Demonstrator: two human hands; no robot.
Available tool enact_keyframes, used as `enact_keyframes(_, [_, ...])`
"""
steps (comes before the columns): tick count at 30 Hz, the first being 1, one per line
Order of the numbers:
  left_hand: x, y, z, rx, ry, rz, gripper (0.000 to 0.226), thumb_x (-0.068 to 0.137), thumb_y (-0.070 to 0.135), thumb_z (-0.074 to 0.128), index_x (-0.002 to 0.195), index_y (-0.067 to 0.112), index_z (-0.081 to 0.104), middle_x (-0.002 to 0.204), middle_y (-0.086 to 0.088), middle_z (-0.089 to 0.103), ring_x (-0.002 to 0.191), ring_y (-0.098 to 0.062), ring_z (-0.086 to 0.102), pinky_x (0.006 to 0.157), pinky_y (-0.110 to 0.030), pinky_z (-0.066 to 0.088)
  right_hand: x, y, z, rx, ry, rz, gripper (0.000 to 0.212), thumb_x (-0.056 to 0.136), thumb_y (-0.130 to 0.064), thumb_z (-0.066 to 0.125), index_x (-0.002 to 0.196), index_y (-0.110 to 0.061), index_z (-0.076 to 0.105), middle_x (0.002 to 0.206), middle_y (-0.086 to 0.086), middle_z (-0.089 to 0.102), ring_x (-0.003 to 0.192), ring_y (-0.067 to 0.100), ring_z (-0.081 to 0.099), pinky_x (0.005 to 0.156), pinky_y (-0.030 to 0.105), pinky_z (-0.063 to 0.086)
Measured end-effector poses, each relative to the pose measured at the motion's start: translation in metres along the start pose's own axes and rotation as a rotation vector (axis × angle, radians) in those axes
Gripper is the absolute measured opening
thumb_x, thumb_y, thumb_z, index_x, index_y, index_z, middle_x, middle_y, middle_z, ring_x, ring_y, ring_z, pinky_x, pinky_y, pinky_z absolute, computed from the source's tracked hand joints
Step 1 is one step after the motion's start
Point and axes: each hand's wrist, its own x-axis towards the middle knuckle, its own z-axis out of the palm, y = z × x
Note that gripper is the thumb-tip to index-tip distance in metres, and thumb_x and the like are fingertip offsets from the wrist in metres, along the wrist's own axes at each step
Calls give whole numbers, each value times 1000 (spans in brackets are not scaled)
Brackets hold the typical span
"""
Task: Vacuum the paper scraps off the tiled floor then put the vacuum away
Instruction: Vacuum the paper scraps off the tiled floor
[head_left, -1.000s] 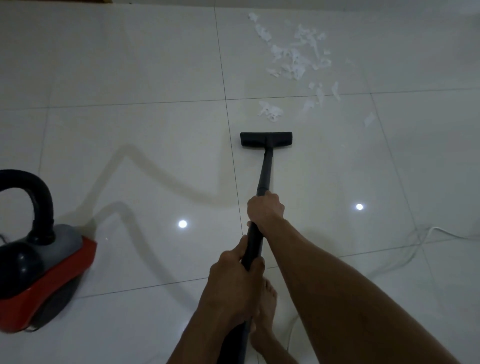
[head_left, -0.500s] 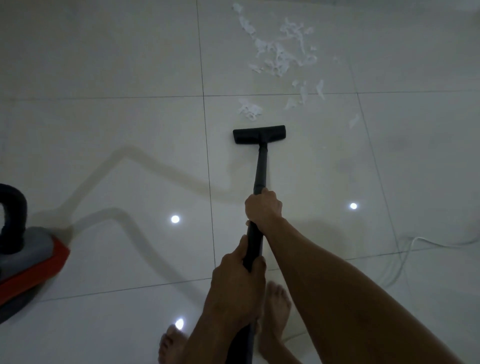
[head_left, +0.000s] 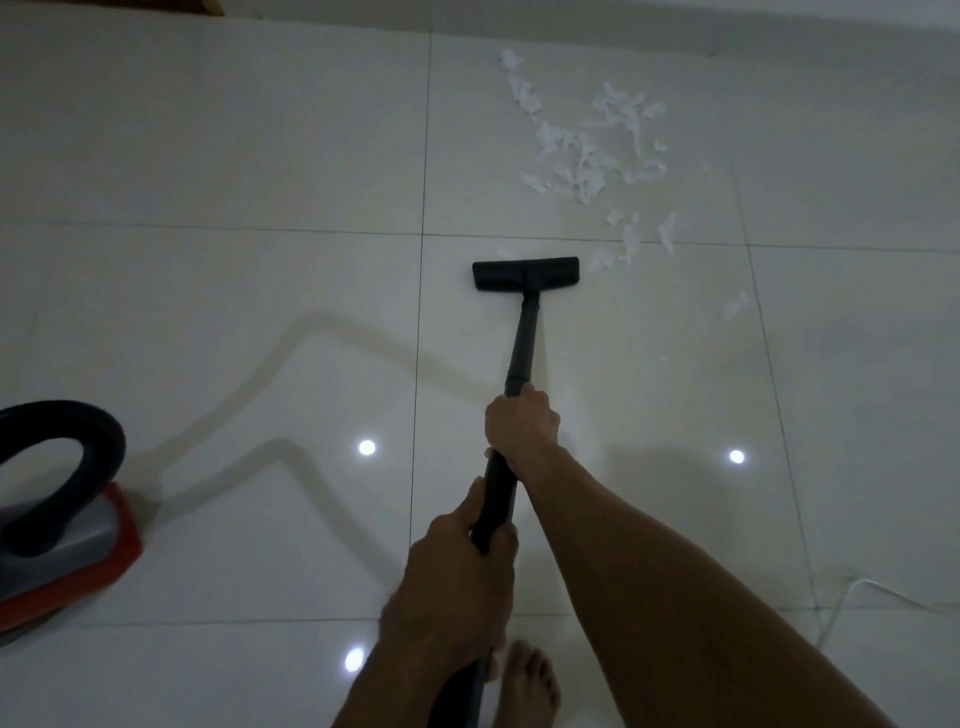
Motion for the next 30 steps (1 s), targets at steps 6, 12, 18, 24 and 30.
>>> enact_keyframes(6, [43, 32, -22, 54, 3, 32, 51, 99, 37, 46, 148, 34, 32, 80, 2, 60, 59, -12, 59, 67, -24, 58, 34, -45, -13, 53, 10, 19, 38, 99, -17, 48, 136, -10, 45, 99, 4, 51, 61, 13, 50, 44, 22, 33])
enact_keyframes(12, [94, 72, -56, 98, 22, 80, 51, 99, 36, 47, 148, 34, 33, 78, 7, 59, 61, -6, 56, 56, -10, 42, 76, -101, -22, 57, 22, 21, 38, 99, -17, 47, 136, -9, 45, 84, -1, 43, 57, 10, 45, 42, 21, 31])
enact_keyframes(18, [137, 106, -86, 93, 19, 88, 49, 99, 37, 46, 147, 31, 36, 71, 5, 56, 54, -8, 52, 53, -11, 42, 112, -152, -31, 65, -4, -2, 38, 100, -17, 44, 136, -8, 46, 97, 5, 53, 72, 15, 54, 55, 19, 39])
enact_keyframes(24, [173, 131, -103, 20, -12, 105, 48, 100, 33, 47, 146, 31, 35, 65, 2, 57, 48, -10, 57, 50, -20, 50, 145, -190, -39, 66, 27, -3, 39, 101, -20, 45, 137, -8, 45, 91, 1, 47, 60, 10, 46, 45, 17, 33])
enact_keyframes(30, [210, 155, -115, -29, -11, 49, 46, 98, 35, 50, 143, 31, 38, 65, 0, 55, 62, -22, 63, 71, -44, 61, 174, -223, -45, 98, 8, -45, 37, 98, -19, 43, 132, -8, 49, 113, 5, 48, 115, 24, 52, 80, 28, 34])
